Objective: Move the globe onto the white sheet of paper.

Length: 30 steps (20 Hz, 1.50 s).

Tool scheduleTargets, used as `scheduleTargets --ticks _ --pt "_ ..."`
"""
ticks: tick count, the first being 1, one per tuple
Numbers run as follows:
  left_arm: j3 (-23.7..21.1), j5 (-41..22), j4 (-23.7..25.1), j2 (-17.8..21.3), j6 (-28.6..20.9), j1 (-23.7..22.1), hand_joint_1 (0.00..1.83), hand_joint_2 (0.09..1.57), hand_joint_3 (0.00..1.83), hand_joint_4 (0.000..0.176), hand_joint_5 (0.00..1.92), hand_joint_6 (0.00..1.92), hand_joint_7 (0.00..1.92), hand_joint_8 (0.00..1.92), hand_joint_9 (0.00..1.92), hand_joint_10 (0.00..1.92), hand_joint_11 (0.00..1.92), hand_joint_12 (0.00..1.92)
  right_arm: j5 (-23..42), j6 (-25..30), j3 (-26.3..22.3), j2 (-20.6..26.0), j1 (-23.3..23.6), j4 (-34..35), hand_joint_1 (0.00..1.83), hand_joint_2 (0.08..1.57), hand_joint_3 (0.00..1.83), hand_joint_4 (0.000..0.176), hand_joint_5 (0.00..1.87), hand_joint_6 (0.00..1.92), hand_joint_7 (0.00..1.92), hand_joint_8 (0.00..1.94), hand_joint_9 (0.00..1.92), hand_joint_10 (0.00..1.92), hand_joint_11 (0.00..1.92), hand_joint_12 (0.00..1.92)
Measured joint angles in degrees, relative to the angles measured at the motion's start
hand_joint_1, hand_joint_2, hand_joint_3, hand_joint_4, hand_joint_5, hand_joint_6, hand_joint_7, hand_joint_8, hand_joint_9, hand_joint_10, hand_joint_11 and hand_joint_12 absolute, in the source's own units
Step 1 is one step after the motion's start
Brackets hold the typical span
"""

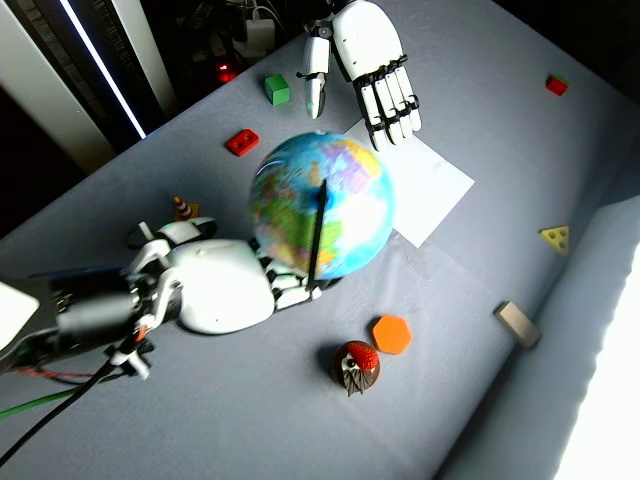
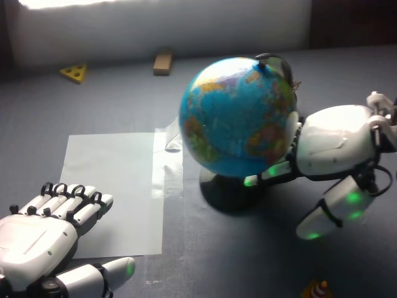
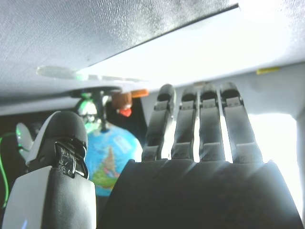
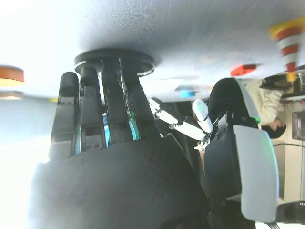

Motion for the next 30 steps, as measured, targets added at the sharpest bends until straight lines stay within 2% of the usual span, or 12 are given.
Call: scheduleTargets --ticks 6,7,8,13,19,20,22,24,25,30 --pt "0.0 0.0 0.0 0.0 -0.1 0.0 0.00 1.13 0.00 0.029 0.09 0.00 0.01 0.00 0.00 0.00 0.00 0.00 -3.8 7.0 -0.1 -4.4 1.9 -6.3 0.00 1.12 0.00 0.000 0.16 0.00 0.15 0.00 0.14 0.00 0.00 0.21" --pt "0.0 0.0 0.0 0.0 -0.1 0.0 0.00 1.13 0.00 0.029 0.09 0.00 0.01 0.00 0.00 0.00 0.00 0.00 -4.5 7.4 -0.1 -5.1 1.9 -6.4 0.00 1.12 0.00 0.000 0.17 0.01 0.16 0.00 0.15 0.00 0.00 0.21" --pt "0.0 0.0 0.1 0.0 -0.1 0.0 0.00 1.13 0.00 0.029 0.09 0.00 0.01 0.00 0.00 0.00 0.00 0.00 -5.4 7.9 -0.1 -5.9 2.1 -6.4 0.00 1.12 0.00 0.000 0.18 0.01 0.17 0.00 0.16 0.01 0.00 0.29" --pt "0.0 -0.1 0.0 0.3 -0.4 0.2 0.00 1.13 0.00 0.029 0.09 0.00 0.01 0.00 0.00 0.00 0.00 0.00 -9.6 8.8 -0.1 -10.2 3.0 -8.2 0.00 1.13 0.00 0.000 0.15 0.00 0.16 0.00 0.14 0.00 0.00 0.19" --pt "0.0 0.0 0.0 0.3 -0.5 0.5 0.00 1.12 0.00 0.029 0.10 0.00 0.02 0.00 0.00 0.00 0.00 0.00 -14.3 9.7 -0.1 -14.8 4.3 -10.5 0.00 1.13 0.00 0.000 0.16 0.00 0.16 0.00 0.14 0.00 0.00 0.19" --pt "0.0 0.1 -0.2 0.3 -0.5 0.5 0.00 1.12 0.00 0.029 0.10 0.00 0.02 0.00 0.00 0.00 0.00 0.00 -15.1 9.6 0.0 -15.7 4.5 -10.7 0.00 1.13 0.00 0.000 0.18 0.01 0.18 0.00 0.16 0.01 0.00 0.33" --pt "0.0 -0.1 0.2 0.3 -0.9 0.7 0.00 1.13 0.00 0.029 0.10 0.00 0.02 0.00 0.00 0.00 0.00 0.00 -16.2 9.7 0.0 -17.5 4.9 -11.1 0.00 1.13 0.00 0.000 0.19 0.01 0.18 0.00 0.16 0.01 0.00 0.39" --pt "0.0 -0.1 0.2 0.3 -1.3 1.2 0.00 1.12 0.00 0.029 0.10 0.00 0.02 0.00 0.00 0.00 0.00 0.00 -16.9 9.7 0.0 -18.7 5.1 -11.1 0.00 1.13 0.00 0.000 0.19 0.01 0.18 0.00 0.17 0.01 0.00 0.39" --pt "0.0 0.0 0.0 0.3 -1.4 1.4 0.00 1.12 0.00 0.029 0.10 0.00 0.02 0.00 0.00 0.00 0.00 0.00 -17.2 9.7 0.0 -19.1 5.3 -11.2 0.00 1.14 0.00 0.000 0.19 0.00 0.18 0.00 0.17 0.00 0.00 0.32" --pt "-0.1 -0.2 -0.3 1.1 -1.9 2.5 0.00 1.13 0.00 0.029 0.10 0.00 0.02 0.00 0.00 0.00 0.00 0.00 -18.7 9.7 0.1 -20.3 5.5 -11.3 0.00 1.14 0.00 0.000 0.18 0.00 0.18 0.00 0.17 0.00 0.00 0.31"
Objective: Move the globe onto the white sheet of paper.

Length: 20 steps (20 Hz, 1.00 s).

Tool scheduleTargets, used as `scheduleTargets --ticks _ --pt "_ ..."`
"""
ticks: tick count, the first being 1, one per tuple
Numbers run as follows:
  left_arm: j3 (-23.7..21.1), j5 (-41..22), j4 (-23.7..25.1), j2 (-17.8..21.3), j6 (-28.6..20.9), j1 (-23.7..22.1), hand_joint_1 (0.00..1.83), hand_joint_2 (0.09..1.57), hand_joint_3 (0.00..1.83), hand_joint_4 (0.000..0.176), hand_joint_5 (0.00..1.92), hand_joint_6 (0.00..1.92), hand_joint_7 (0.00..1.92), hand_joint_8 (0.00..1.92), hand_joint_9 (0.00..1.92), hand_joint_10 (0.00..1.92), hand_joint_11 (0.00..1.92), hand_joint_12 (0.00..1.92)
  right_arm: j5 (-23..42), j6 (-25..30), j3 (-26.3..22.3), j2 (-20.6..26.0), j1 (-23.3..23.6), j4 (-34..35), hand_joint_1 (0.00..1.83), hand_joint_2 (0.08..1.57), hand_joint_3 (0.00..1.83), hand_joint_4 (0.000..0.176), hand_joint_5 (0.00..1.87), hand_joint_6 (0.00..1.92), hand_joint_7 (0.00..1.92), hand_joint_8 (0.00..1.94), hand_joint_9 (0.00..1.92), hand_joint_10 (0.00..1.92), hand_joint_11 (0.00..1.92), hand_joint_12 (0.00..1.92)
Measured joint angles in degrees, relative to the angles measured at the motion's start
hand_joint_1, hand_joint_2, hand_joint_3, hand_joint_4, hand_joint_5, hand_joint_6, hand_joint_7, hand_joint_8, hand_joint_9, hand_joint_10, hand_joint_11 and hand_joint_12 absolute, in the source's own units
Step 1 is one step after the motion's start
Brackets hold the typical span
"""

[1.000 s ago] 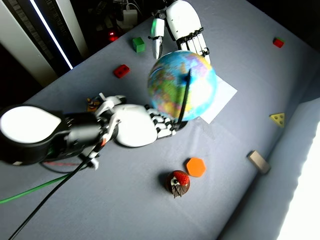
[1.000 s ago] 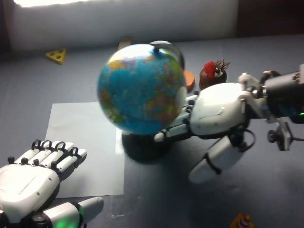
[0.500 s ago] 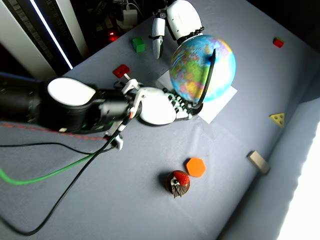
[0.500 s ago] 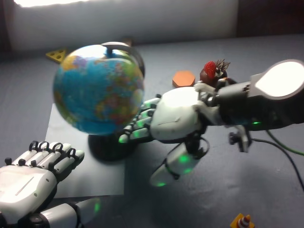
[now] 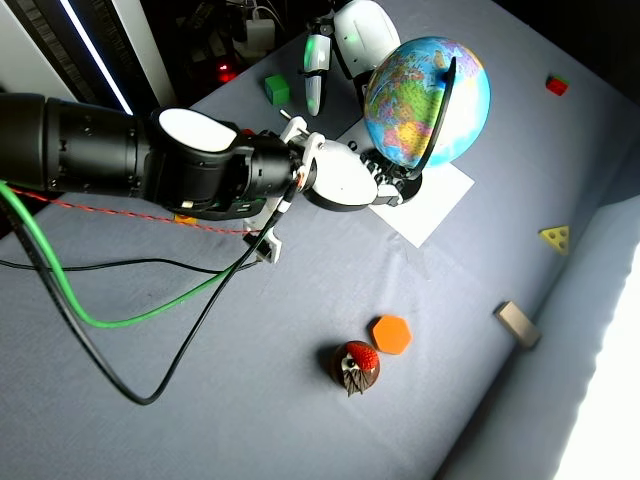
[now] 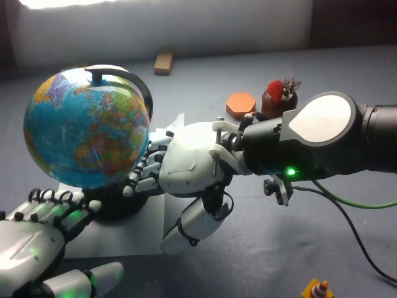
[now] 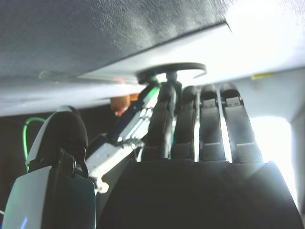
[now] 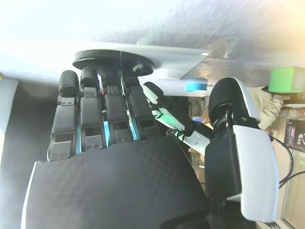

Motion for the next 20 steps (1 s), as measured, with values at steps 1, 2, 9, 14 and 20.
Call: scheduleTargets --ticks 1,2,9,14,20 --pt "0.0 0.1 0.0 0.0 0.0 0.4 0.00 1.13 0.00 0.029 0.10 0.00 0.02 0.00 0.00 0.00 0.00 0.00 0.0 0.0 0.1 0.0 0.0 0.0 0.00 1.14 0.00 0.000 0.18 0.00 0.18 0.00 0.17 0.00 0.00 0.31" --pt "0.0 0.4 0.0 0.2 -0.3 0.5 0.00 1.13 0.00 0.029 0.10 0.00 0.02 0.00 0.00 0.00 0.00 0.00 0.0 0.1 0.1 0.0 0.0 0.0 0.00 1.14 0.00 0.000 0.20 0.01 0.20 0.01 0.18 0.01 0.00 0.35" --pt "0.0 -0.1 0.1 0.6 -0.9 0.6 0.00 1.13 0.00 0.028 0.10 0.00 0.02 0.00 0.00 0.00 0.00 0.00 2.1 1.5 -1.3 2.1 0.4 -0.6 0.00 1.14 0.00 0.000 0.22 0.01 0.21 0.00 0.19 0.01 0.00 0.43" --pt "-0.3 -0.1 0.0 0.6 -1.0 0.8 0.00 1.13 0.00 0.028 0.11 0.00 0.03 0.00 0.00 0.00 0.00 0.00 2.3 4.0 -2.1 3.8 1.7 -0.9 0.00 1.13 0.00 0.000 0.20 0.00 0.20 0.00 0.19 0.00 0.00 0.27" --pt "-3.3 0.1 -1.2 1.3 -0.2 0.1 0.00 1.13 0.00 0.028 0.11 0.00 0.03 0.00 0.00 0.00 0.00 0.00 3.4 8.1 -11.1 13.6 2.5 -1.0 0.00 1.13 0.00 0.000 0.18 0.00 0.18 0.00 0.18 0.00 0.00 0.26"
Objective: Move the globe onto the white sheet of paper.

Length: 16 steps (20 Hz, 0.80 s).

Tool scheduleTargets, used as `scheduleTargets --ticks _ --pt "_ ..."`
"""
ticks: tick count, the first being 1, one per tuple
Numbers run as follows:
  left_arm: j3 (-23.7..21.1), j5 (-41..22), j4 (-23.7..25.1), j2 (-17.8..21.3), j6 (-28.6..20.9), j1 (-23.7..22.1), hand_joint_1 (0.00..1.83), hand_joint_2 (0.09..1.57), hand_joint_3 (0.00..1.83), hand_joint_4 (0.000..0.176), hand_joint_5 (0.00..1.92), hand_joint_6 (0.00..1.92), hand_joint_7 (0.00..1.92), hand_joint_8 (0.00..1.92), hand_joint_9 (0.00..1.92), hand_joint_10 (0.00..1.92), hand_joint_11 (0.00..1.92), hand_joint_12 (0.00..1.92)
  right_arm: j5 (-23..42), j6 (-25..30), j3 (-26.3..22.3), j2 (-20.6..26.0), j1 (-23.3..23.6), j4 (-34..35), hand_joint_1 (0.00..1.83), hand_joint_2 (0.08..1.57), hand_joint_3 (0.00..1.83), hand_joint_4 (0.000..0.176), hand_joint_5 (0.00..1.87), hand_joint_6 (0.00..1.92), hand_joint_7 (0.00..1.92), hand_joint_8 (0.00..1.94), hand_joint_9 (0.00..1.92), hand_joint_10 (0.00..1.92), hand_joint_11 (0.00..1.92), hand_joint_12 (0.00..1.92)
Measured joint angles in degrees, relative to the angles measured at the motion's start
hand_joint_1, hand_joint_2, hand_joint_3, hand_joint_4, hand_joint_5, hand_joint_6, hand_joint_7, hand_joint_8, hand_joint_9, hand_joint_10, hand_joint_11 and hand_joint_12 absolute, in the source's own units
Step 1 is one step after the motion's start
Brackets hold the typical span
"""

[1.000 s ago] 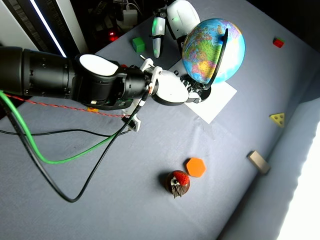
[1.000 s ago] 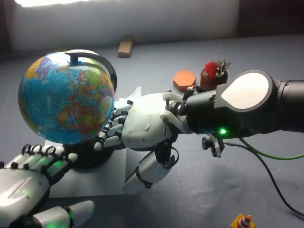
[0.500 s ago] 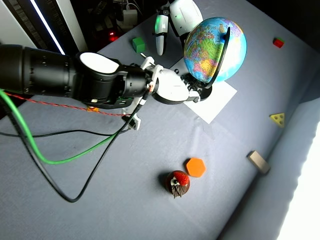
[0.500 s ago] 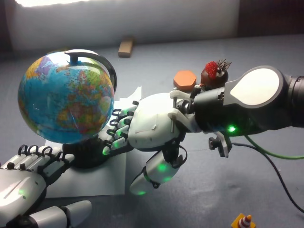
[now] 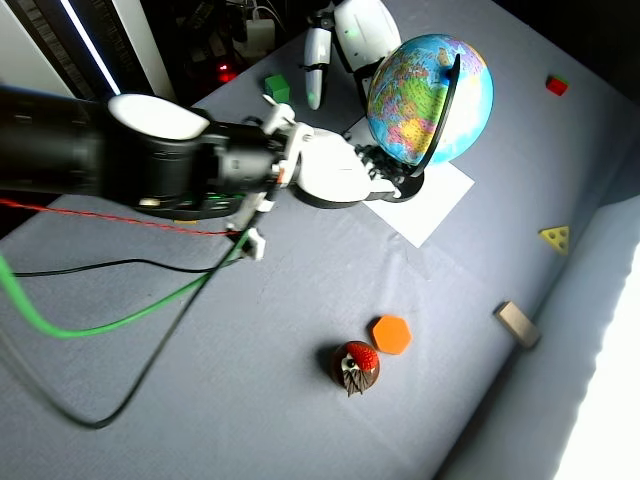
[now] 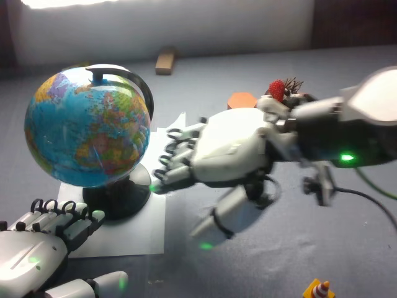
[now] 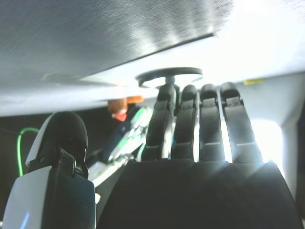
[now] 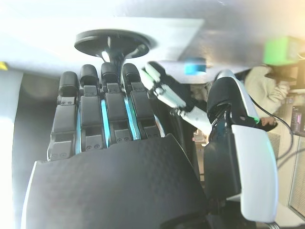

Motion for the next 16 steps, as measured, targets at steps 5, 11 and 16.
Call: scheduleTargets --ticks 5,11,16 --pt "-4.4 2.6 -7.1 3.2 5.3 -3.8 0.00 1.14 0.00 0.028 0.10 0.00 0.03 0.00 0.00 0.00 0.00 0.00 -0.3 9.2 -11.2 12.2 0.6 -0.3 0.00 1.13 0.00 0.000 0.21 0.01 0.20 0.00 0.18 0.01 0.00 0.39" --pt "-10.1 7.4 -22.7 4.2 16.1 -12.6 0.00 1.14 0.00 0.028 0.10 0.00 0.03 0.00 0.00 0.00 0.00 0.00 -19.1 10.8 -24.3 23.1 -0.3 1.2 0.00 1.12 0.00 0.000 0.22 0.00 0.21 0.00 0.20 0.00 0.00 0.49" --pt "-11.1 12.6 -44.7 5.0 41.2 -28.8 0.00 1.14 0.00 0.028 0.10 0.00 0.03 0.00 0.01 0.00 0.00 0.00 -41.6 -13.5 -30.3 23.8 2.1 32.9 0.00 1.12 0.00 0.000 0.22 0.00 0.21 0.00 0.20 0.00 0.00 0.49"
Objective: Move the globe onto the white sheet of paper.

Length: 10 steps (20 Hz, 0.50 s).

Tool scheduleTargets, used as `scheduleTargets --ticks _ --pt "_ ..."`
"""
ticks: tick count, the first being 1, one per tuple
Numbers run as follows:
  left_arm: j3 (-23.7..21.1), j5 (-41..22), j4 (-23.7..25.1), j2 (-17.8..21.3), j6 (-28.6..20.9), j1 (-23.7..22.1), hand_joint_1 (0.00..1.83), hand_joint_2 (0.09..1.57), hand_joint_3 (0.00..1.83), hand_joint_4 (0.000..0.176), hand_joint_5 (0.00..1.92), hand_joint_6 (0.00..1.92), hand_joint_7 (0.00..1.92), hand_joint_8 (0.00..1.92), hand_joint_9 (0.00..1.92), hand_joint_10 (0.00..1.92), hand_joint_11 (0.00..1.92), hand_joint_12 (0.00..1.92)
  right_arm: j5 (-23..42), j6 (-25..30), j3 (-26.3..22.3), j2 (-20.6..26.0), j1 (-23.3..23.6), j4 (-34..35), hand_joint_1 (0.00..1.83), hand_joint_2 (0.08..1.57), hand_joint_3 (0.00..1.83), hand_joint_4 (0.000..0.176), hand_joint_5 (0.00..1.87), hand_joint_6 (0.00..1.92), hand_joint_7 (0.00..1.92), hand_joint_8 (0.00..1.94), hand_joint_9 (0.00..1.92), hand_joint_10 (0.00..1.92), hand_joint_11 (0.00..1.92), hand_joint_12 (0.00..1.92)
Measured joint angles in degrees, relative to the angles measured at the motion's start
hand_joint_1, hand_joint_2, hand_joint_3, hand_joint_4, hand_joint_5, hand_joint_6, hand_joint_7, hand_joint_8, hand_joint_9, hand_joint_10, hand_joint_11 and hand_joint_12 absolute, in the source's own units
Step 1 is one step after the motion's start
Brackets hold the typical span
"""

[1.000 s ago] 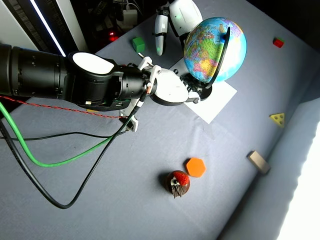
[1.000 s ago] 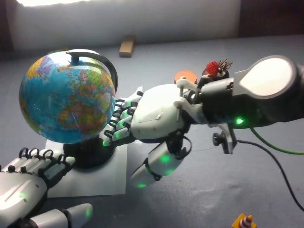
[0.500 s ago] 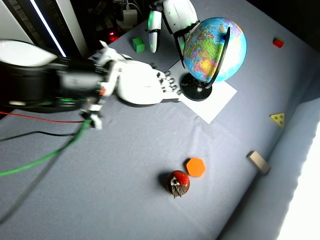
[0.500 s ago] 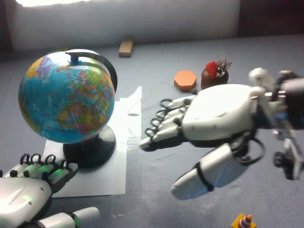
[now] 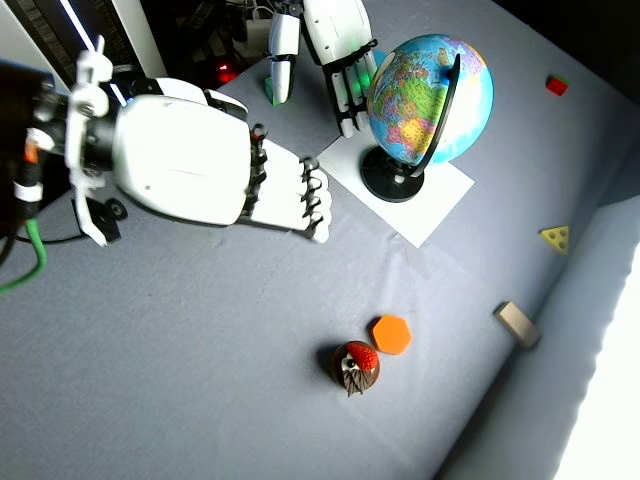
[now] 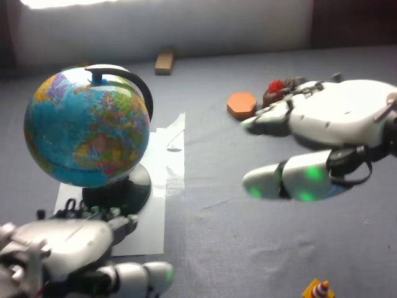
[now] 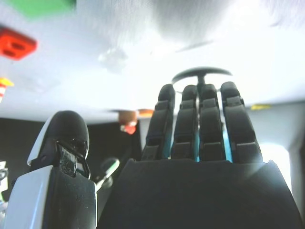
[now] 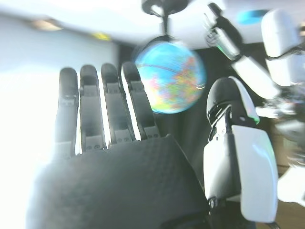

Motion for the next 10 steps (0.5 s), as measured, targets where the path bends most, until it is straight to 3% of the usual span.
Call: scheduleTargets --ticks 1,3,5,8,10 --pt "0.0 0.0 -6.5 -0.6 7.0 -4.0 0.00 1.14 0.00 0.028 0.10 0.00 0.03 0.00 0.01 0.00 0.00 0.00 -3.8 -0.1 -1.0 0.2 0.0 0.7 0.00 1.12 0.00 0.000 0.22 0.00 0.21 0.00 0.20 0.00 0.00 0.49" --pt "-0.3 -0.9 -14.4 -1.4 15.5 -8.5 0.00 1.14 0.00 0.028 0.10 0.00 0.03 0.00 0.01 0.00 0.00 0.00 -7.5 0.7 -3.8 0.6 0.7 2.5 0.00 1.12 0.00 0.000 0.21 0.00 0.21 0.00 0.20 0.00 0.00 0.49" --pt "-1.3 -2.2 -19.1 -1.9 18.6 -11.6 0.00 1.14 0.00 0.028 0.10 0.00 0.03 0.00 0.01 0.00 0.00 0.00 -9.2 1.0 -5.8 0.3 1.9 5.4 0.00 1.12 0.00 0.000 0.22 0.00 0.21 0.00 0.20 0.00 0.00 0.48" --pt "-1.7 -5.7 -30.6 -2.9 25.7 -17.5 0.00 1.14 0.00 0.028 0.10 0.00 0.03 0.00 0.01 0.00 0.00 0.00 -11.5 1.1 -7.1 0.1 3.9 9.8 0.00 1.12 0.00 0.000 0.23 0.01 0.21 0.00 0.20 0.00 0.00 0.48" --pt "-1.2 -8.0 -34.8 -4.1 28.3 -20.9 0.00 1.14 0.00 0.028 0.10 0.00 0.03 0.00 0.01 0.00 0.00 0.00 -13.6 0.6 -8.0 0.3 4.3 10.6 0.00 1.12 0.00 0.000 0.24 0.01 0.23 0.01 0.20 0.01 0.00 0.48"
